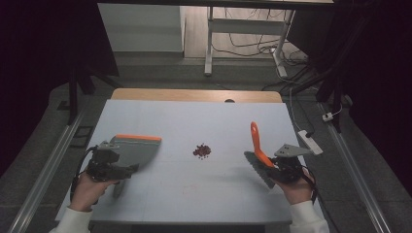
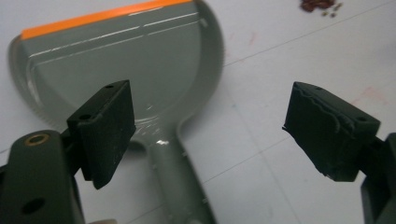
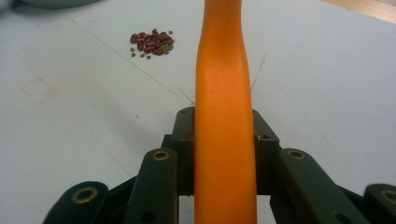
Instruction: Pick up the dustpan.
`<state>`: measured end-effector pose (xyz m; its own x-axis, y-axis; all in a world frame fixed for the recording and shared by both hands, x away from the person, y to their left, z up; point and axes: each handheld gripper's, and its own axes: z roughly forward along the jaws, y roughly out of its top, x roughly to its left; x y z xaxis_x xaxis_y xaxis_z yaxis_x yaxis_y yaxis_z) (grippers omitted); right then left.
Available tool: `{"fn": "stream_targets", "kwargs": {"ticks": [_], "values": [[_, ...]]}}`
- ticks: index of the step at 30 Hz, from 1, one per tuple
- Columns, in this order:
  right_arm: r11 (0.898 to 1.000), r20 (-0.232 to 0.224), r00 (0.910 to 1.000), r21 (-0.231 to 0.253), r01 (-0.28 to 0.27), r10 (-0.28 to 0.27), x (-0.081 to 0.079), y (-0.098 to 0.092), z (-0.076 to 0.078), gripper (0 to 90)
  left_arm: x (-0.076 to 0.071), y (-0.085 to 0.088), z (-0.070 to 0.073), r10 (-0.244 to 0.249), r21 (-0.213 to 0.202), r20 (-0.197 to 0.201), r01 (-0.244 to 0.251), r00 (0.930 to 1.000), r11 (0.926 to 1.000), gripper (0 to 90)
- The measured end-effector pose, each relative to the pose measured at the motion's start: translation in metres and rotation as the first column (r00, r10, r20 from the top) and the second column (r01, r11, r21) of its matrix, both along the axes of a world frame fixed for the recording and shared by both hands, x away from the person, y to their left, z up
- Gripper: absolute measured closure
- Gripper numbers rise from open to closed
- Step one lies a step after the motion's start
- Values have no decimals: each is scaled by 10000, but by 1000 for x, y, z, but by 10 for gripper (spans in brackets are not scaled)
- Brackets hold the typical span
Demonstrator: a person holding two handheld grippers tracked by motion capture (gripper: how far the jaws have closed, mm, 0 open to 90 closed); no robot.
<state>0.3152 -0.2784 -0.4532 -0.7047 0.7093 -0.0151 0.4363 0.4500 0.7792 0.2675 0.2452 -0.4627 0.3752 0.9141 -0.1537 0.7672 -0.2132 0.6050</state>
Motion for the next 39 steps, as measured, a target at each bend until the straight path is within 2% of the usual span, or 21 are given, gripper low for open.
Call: {"fn": "stream_targets", "kwargs": {"ticks": [2, 4, 8, 13, 15, 20, 26, 27, 31, 36, 39], "values": [[10000, 4, 10000, -16, -1, 1, 0, 0, 0, 702, 1, 2, -1, 222, 74, -317, -220, 9993, 9997, 163], [10000, -17, 10000, -47, 18, -19, 1, -1, -1, 702, 2, 3, -2, 343, 292, -428, -331, 9985, 9990, 148], [10000, -11, 10000, -94, -15, 15, 1, 0, -1, 702, 3, 7, -6, 605, 334, -704, -583, 9957, 9977, 136], [10000, 2, 10000, -75, 21, -21, -1, -1, -1, 702, -1, 16, -18, 1242, 718, -1334, -1154, 9832, 9907, 136], [10000, -9, 10000, -82, 38, -38, -1, -1, -1, 702, -2, 18, -22, 1313, 680, -1528, -1221, 9795, 9902, 135], [9999, 3, 10000, -144, -2, 2, -1, 0, -1, 702, 0, 16, -31, 1250, 536, -1711, -1174, 9773, 9916, 126], [9998, -26, 9999, -174, 102, -102, 0, -1, -2, 702, 6, 6, -42, 1007, 733, -2029, -874, 9740, 9935, 114], [9998, -40, 9999, -174, 114, -115, 0, -1, -3, 702, 7, 3, -47, 960, 856, -2187, -789, 9711, 9932, 119], [9998, -52, 9999, -194, 108, -109, 0, -1, -3, 702, 10, 1, -52, 1074, 1009, -2333, -858, 9665, 9912, 145], [9997, -80, 9999, -222, 78, -80, 1, 0, -4, 702, 14, 3, -55, 1394, 657, -2173, -1280, 9661, 9896, 193], [9996, -79, 10000, -272, 57, -59, 1, 1, -4, 702, 16, 5, -56, 1442, 357, -2252, -1397, 9636, 9895, 283]]}}
